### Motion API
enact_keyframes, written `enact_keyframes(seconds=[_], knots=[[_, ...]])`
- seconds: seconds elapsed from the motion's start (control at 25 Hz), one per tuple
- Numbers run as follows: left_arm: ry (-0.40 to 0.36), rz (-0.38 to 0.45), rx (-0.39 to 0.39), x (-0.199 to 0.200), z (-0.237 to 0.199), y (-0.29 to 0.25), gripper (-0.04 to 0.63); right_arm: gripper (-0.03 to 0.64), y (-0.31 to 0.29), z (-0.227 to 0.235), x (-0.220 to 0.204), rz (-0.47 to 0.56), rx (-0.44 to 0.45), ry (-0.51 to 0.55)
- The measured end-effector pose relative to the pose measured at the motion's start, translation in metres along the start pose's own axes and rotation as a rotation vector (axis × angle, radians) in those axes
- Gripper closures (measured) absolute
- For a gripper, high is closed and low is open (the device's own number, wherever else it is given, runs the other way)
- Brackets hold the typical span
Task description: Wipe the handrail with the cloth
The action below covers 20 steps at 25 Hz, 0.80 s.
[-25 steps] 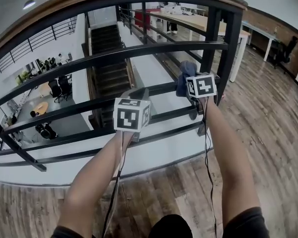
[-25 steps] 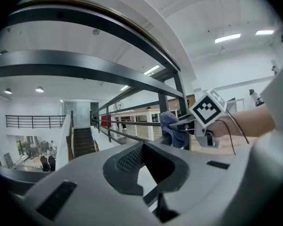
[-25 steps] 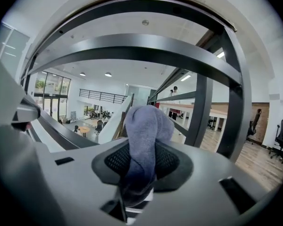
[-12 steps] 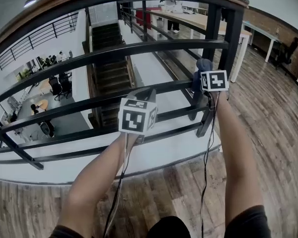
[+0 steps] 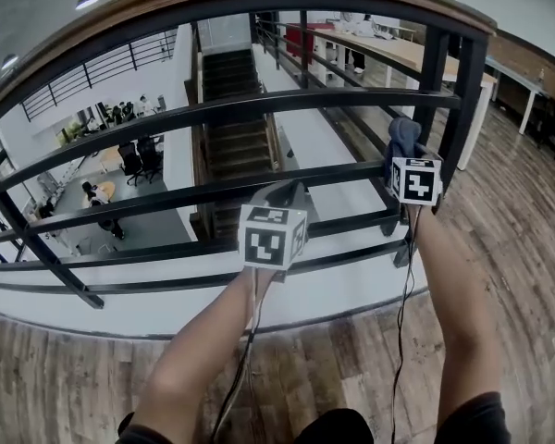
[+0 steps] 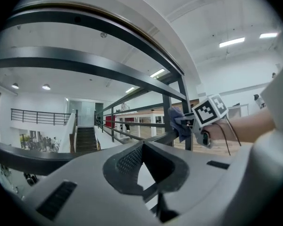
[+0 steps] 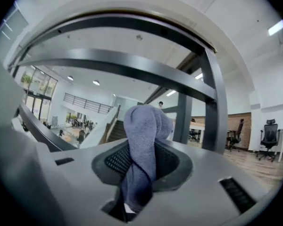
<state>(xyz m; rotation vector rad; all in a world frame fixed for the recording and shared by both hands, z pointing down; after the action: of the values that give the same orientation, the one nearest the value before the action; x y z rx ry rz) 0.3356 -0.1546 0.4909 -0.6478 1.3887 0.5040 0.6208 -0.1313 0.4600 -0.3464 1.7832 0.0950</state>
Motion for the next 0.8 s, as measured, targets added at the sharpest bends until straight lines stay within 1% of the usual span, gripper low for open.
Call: enact_keyframes(seconds=[0.12, 0.24, 0.32, 0.4, 0.52, 0.6, 0.64, 0.72, 0.8], knots=[[0.027, 0.018, 0.024, -0.008, -0.024, 0.024, 0.597, 0.502, 0.017, -0.085, 0.021, 0.115, 0.144, -0.027], [0.024, 0.049, 0.072, -0.016, -0.065, 0.058, 0.597, 0.502, 0.034, -0.181, 0.029, 0.155, 0.279, -0.038], [0.027, 0.068, 0.107, -0.027, -0.097, 0.078, 0.597, 0.502, 0.041, -0.241, 0.023, 0.165, 0.34, -0.055], [0.043, 0.083, 0.145, -0.053, -0.123, 0.085, 0.597, 0.502, 0.038, -0.286, 0.002, 0.186, 0.382, -0.069], [0.088, 0.106, 0.207, -0.11, -0.15, 0.085, 0.597, 0.502, 0.021, -0.342, -0.04, 0.206, 0.46, -0.072], [0.094, 0.109, 0.242, -0.143, -0.171, 0.087, 0.597, 0.502, 0.014, -0.381, -0.061, 0.204, 0.513, -0.072], [0.092, 0.11, 0.256, -0.163, -0.178, 0.081, 0.597, 0.502, 0.006, -0.394, -0.078, 0.202, 0.532, -0.076], [0.095, 0.12, 0.293, -0.209, -0.185, 0.06, 0.597, 0.502, -0.017, -0.409, -0.124, 0.201, 0.563, -0.107], [0.103, 0.137, 0.339, -0.241, -0.2, 0.052, 0.597, 0.502, -0.034, -0.428, -0.161, 0.194, 0.585, -0.133]])
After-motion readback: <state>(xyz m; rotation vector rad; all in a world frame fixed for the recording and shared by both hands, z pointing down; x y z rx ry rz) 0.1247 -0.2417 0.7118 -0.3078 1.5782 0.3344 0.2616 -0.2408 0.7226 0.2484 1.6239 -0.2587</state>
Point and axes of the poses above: the fingertips, and each gripper's own axes: y backward along the fingers, z to its right, x out of its top, the point moved 4 cm from there along y, backward along the fingers, and after that the axes turned 11 degrees about x, right-handed, at the moved point
